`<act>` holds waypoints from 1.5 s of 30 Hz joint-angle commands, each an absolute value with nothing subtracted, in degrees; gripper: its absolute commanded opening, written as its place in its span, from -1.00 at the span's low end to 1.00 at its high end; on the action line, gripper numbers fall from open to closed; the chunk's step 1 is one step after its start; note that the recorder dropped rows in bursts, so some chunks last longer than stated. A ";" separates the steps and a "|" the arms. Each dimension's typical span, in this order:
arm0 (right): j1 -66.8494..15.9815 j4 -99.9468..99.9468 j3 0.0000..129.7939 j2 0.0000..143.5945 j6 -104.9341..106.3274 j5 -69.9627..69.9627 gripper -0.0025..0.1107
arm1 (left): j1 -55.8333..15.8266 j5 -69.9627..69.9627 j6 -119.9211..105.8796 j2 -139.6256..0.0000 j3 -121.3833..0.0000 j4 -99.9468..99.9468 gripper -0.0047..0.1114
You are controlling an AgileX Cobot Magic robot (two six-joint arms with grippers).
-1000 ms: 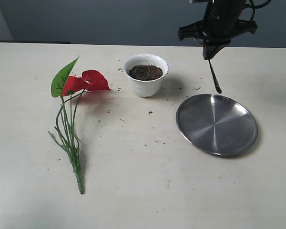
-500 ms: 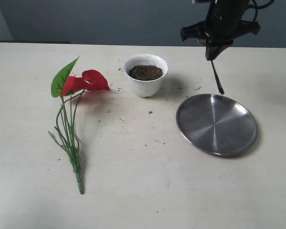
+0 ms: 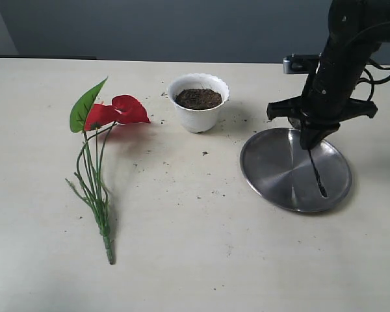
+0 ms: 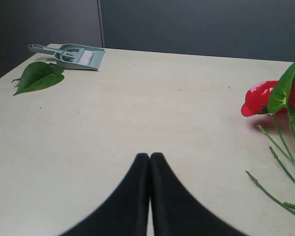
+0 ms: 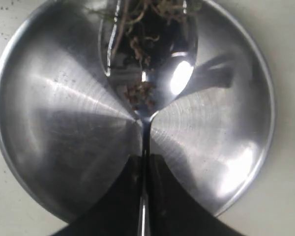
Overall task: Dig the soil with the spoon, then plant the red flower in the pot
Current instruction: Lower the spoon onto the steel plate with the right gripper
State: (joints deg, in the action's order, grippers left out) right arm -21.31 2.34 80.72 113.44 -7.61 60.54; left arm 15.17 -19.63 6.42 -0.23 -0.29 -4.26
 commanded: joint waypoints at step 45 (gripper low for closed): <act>-21.15 5.84 79.04 121.25 -7.52 51.96 -0.97 | 14.76 -19.24 6.44 0.00 0.00 -3.74 -0.91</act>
State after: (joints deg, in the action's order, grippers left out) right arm -21.31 6.57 79.14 120.93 -7.57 52.67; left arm 15.17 -19.63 6.42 -0.23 -0.29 -4.26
